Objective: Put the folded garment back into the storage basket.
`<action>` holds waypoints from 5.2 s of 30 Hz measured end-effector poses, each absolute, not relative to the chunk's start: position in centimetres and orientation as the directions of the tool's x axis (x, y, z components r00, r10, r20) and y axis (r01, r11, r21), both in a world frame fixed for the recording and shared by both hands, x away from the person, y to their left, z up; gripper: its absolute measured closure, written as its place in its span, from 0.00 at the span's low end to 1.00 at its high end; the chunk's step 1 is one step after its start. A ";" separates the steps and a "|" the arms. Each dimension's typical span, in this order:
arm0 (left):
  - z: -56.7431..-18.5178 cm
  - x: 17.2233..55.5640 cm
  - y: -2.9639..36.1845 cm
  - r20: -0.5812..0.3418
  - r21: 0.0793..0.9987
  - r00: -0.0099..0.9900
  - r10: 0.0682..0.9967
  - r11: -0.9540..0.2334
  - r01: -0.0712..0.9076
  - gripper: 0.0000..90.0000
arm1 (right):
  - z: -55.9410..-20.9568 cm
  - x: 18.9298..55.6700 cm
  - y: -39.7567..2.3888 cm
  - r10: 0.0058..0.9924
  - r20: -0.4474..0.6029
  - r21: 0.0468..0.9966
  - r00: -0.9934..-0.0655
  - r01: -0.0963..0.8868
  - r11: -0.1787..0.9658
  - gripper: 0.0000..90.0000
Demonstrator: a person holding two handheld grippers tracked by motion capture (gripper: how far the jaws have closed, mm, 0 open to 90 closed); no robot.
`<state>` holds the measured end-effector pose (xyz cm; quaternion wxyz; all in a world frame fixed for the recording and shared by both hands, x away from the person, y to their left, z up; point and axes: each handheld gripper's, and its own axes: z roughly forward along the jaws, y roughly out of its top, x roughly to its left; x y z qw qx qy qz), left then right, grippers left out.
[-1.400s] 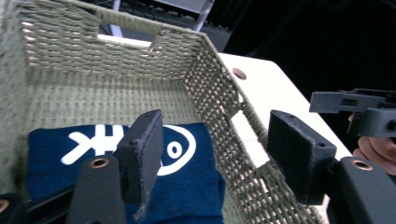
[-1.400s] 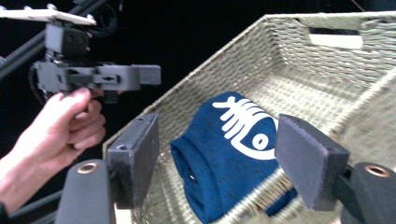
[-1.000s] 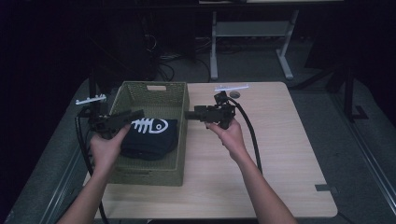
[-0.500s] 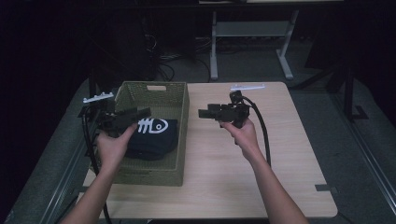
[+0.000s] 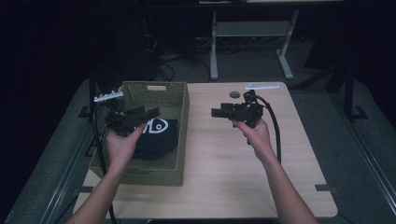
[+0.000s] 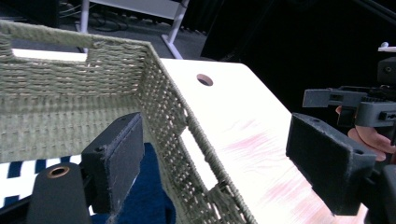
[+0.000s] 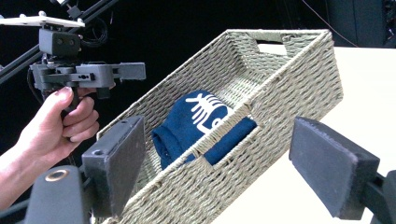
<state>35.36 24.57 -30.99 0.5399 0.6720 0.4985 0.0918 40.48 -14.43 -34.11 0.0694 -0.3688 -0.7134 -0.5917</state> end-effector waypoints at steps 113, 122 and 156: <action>-34.7 32.2 4.1 -0.387 0.834 0.774 0.501 -0.168 0.526 0.18 | -40.4 34.2 -34.5 0.711 0.528 0.725 -0.464 0.682 -0.093 0.16; -36.4 31.3 3.8 -0.364 0.841 0.789 0.495 -0.190 0.507 0.18 | -41.4 33.1 -35.2 0.730 0.518 0.718 -0.446 0.691 -0.087 0.16; -42.5 25.8 3.4 -0.395 0.825 0.826 0.402 -0.241 0.512 0.19 | -45.0 27.5 -36.6 0.768 0.496 0.718 -0.405 0.689 -0.101 0.16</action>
